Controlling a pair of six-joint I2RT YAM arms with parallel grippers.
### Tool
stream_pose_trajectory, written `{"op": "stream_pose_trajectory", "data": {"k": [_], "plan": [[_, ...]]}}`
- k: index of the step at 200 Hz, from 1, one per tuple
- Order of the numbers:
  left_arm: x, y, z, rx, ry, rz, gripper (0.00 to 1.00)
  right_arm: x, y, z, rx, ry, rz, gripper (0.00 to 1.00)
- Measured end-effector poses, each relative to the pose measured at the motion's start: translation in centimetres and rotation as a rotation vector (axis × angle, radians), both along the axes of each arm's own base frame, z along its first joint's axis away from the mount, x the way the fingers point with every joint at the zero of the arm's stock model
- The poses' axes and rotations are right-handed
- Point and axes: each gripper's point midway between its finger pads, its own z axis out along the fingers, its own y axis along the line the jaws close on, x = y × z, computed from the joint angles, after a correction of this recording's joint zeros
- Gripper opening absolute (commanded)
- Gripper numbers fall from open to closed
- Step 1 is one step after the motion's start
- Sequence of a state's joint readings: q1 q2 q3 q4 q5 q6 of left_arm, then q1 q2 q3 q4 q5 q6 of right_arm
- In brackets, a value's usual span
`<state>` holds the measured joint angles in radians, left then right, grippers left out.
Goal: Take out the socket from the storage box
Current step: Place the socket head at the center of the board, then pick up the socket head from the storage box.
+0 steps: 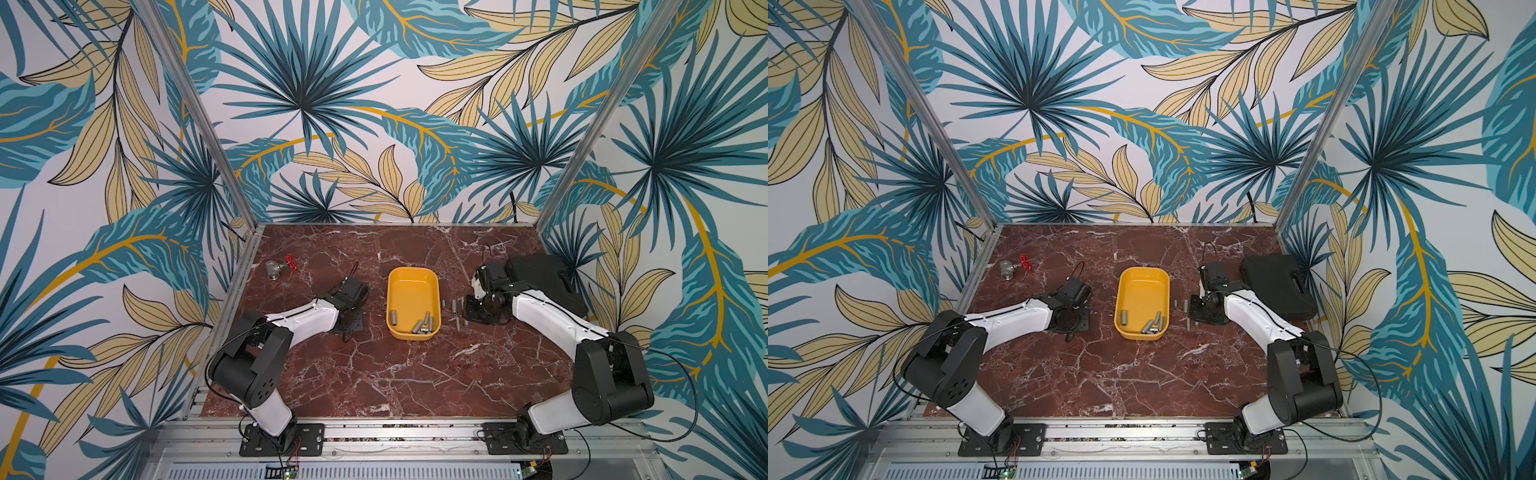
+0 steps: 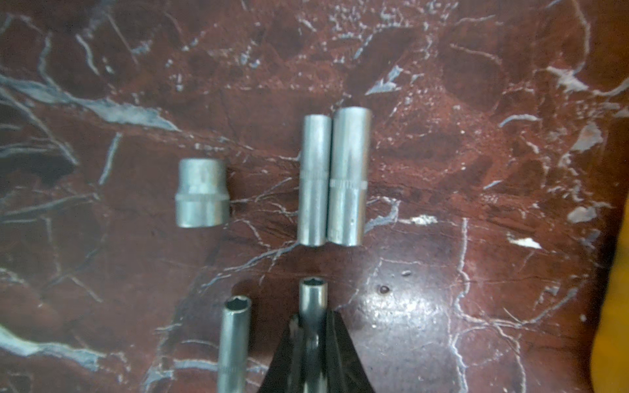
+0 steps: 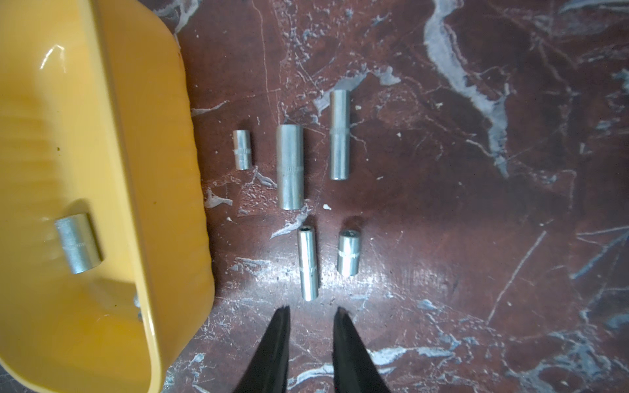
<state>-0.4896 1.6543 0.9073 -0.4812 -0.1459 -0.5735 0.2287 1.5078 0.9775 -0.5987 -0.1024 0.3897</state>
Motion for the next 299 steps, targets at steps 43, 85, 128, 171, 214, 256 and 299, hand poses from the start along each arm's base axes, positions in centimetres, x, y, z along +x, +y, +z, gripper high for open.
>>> {"op": "stream_pose_trajectory", "data": {"k": [43,85,128,171,214,256,299], "plan": [[-0.3,0.3,-0.2,0.01,0.008,0.001,0.24,0.0,0.0,0.0,0.0,0.0,0.0,0.25],[-0.4,0.4,-0.2,0.017,0.011,-0.002,0.3,0.0,0.0,0.2,0.0,0.001,0.001,0.26],[-0.6,0.3,0.7,0.013,0.002,-0.03,0.33,1.8,1.1,3.1,0.023,-0.061,0.02,0.28],[-0.8,0.5,2.3,0.007,-0.023,-0.04,0.37,3.8,5.8,7.7,0.059,-0.172,0.127,0.29],[-0.6,0.8,5.6,-0.019,-0.109,-0.028,0.38,4.2,12.3,6.0,0.065,-0.131,0.269,0.33],[-0.4,1.4,8.4,-0.04,-0.195,0.009,0.41,4.0,16.8,0.9,0.04,-0.026,0.358,0.37],[-1.7,2.3,7.7,-0.037,-0.187,0.043,0.41,4.0,19.5,-1.4,0.036,0.014,0.407,0.37]]}}
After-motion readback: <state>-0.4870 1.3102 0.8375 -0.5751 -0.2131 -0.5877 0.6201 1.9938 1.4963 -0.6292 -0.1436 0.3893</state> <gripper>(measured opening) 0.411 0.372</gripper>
